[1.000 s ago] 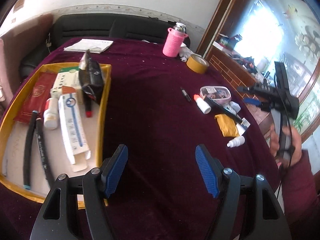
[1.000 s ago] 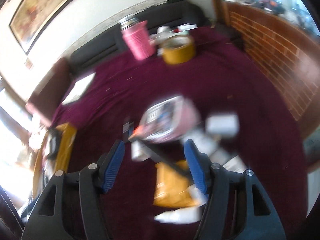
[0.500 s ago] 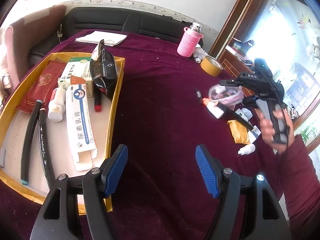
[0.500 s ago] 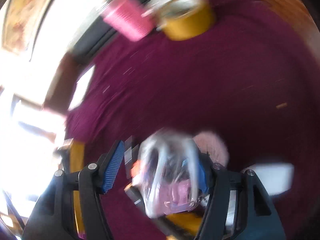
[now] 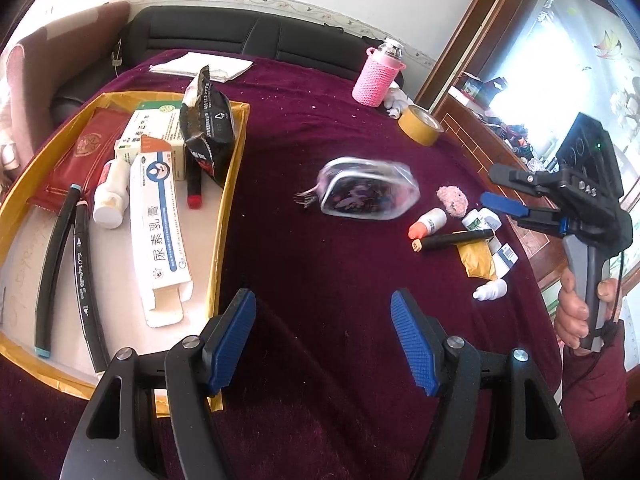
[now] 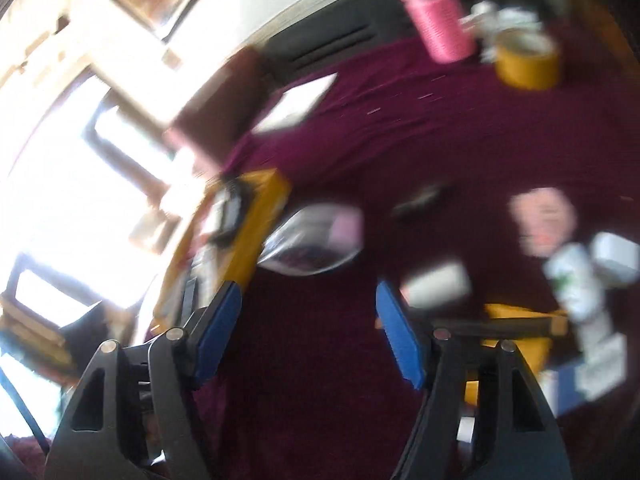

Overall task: Organize objects
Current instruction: 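Move both grippers back over the items on the table, then grasp the clear zippered pouch with the left gripper while the right gripper grasps a black pen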

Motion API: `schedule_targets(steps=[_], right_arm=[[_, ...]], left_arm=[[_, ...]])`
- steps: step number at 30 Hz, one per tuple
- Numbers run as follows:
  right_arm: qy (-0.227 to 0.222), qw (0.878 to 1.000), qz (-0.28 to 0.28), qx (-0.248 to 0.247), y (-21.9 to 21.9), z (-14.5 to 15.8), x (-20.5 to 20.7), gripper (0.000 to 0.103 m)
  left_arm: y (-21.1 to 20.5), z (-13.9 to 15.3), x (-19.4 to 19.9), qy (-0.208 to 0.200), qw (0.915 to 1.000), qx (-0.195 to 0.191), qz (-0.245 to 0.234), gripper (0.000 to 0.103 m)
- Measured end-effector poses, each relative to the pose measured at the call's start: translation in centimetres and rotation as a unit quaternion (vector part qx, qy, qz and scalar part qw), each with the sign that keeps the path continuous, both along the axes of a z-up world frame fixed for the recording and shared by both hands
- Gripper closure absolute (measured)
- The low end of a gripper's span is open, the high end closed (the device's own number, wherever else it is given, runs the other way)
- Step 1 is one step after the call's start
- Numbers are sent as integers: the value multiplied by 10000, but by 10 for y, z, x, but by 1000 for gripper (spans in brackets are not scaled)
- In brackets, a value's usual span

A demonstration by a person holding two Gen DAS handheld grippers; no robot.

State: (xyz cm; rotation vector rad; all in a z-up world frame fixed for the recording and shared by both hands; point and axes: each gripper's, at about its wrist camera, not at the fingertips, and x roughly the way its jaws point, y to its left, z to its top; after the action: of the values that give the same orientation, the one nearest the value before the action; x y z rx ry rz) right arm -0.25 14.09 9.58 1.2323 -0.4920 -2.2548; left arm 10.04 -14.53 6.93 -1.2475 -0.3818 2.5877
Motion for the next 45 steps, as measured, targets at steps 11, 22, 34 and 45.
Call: schedule_targets(steps=[11,22,34,45], right_arm=[[867,9675,-2347,356,58,-11,-9,19],[366,9665,-2501,-439,100,-54,-23,20],[375,9661,-2534,-316,103,-55,-22,20],[535,9708,-2336,46,82,-50,-18,20]], left_arm=[[48,41,-25,749,9888,-1047,-752,39],[114,15,-144,568,9372,-2352,-2511,39],[146,-34,-164,9,9305,-2640,-2539,79],[62,37,-74,540,9836,-1291,-1140,79]])
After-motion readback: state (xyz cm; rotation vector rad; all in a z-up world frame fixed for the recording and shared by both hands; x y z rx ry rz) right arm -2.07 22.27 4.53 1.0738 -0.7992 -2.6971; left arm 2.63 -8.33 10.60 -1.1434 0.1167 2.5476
